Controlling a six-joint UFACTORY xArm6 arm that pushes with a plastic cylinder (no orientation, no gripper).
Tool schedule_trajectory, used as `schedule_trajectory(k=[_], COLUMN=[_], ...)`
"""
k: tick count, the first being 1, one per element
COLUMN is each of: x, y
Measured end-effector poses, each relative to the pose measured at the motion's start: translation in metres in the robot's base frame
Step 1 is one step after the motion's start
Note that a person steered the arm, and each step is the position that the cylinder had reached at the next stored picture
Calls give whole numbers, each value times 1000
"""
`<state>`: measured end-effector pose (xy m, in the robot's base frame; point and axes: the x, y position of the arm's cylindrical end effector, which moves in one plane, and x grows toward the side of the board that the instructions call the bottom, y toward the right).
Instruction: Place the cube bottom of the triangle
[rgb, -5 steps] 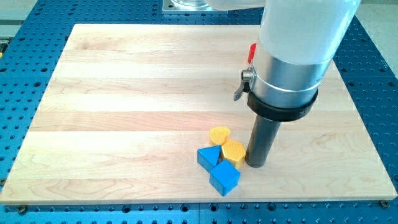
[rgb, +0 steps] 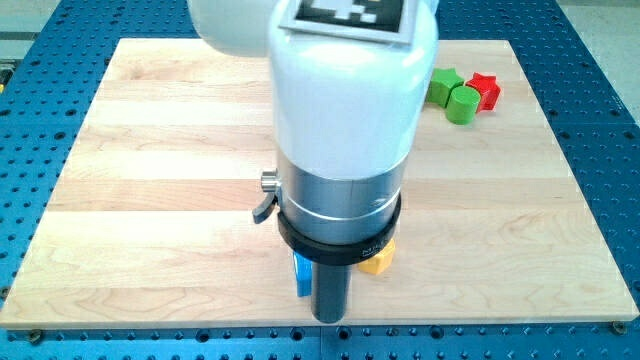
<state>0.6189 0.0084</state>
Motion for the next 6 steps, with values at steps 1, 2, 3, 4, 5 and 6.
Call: schedule_trajectory(k=[1, 2, 3, 4, 5, 6], x=[-5, -5, -7, 0, -14, -21], y=[-65, -22, 12, 24, 102, 119])
